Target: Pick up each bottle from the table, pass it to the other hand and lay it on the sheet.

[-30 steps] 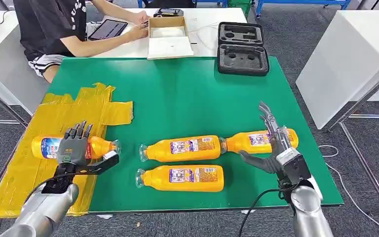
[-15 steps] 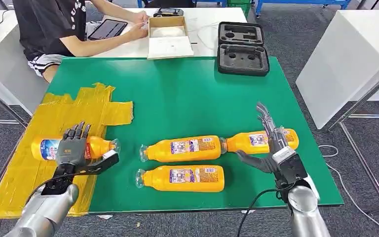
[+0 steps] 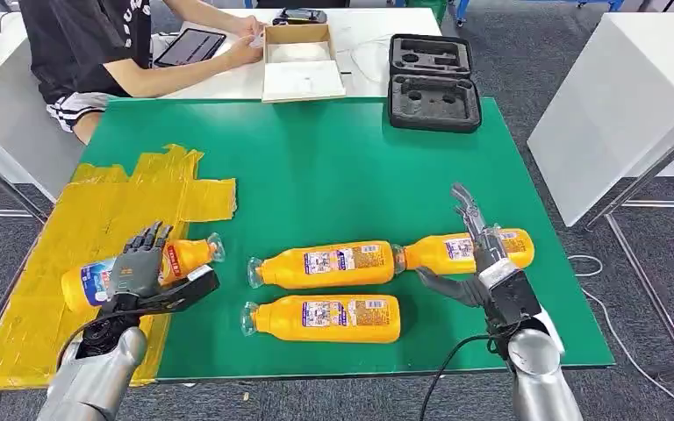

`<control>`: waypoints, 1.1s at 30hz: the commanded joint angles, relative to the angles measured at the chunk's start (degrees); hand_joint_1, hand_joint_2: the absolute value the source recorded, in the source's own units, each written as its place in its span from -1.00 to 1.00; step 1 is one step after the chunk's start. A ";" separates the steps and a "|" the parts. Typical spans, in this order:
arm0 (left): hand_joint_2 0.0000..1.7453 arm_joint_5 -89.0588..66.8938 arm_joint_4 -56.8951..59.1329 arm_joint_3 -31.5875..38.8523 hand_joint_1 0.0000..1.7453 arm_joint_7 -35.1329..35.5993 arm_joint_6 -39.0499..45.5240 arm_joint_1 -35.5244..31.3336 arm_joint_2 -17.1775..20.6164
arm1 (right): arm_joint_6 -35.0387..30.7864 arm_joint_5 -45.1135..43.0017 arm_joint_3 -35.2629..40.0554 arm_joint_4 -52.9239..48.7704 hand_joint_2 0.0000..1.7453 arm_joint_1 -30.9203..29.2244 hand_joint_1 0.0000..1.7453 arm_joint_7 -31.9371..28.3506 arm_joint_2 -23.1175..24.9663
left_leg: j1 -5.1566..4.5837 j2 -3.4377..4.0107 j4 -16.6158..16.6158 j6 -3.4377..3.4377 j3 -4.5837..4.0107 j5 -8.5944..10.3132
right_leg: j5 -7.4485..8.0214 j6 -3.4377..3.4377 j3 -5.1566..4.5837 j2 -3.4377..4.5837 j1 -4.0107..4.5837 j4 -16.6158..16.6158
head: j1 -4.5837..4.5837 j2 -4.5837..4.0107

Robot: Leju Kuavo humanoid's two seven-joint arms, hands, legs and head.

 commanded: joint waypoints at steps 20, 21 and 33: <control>1.00 -0.33 -23.08 -0.38 -1.00 2.79 2.57 5.16 -3.07 | -1.55 3.43 -4.10 -0.94 1.00 1.48 -1.00 1.77 3.40 | 0.08 0.11 0.13 -0.18 -0.01 -0.21 | -0.18 -0.07 0.04 -0.05 0.08 0.05 | 0.00 0.00; 1.00 0.08 -23.48 -0.33 -1.00 2.57 3.20 5.30 -3.18 | -1.90 3.81 -4.18 -1.12 1.00 1.50 -1.00 1.77 3.32 | 0.08 0.12 0.12 -0.19 0.02 -0.21 | -0.19 -0.07 0.06 -0.05 0.09 0.04 | 0.00 0.00; 1.00 1.11 -25.28 -0.12 -1.00 2.08 4.91 6.23 -3.38 | -3.52 5.74 -4.38 -1.66 1.00 1.49 -1.00 1.70 2.59 | 0.04 0.08 0.02 -0.12 -0.09 -0.09 | -0.08 -0.04 -0.09 -0.04 0.05 -0.02 | 0.00 0.00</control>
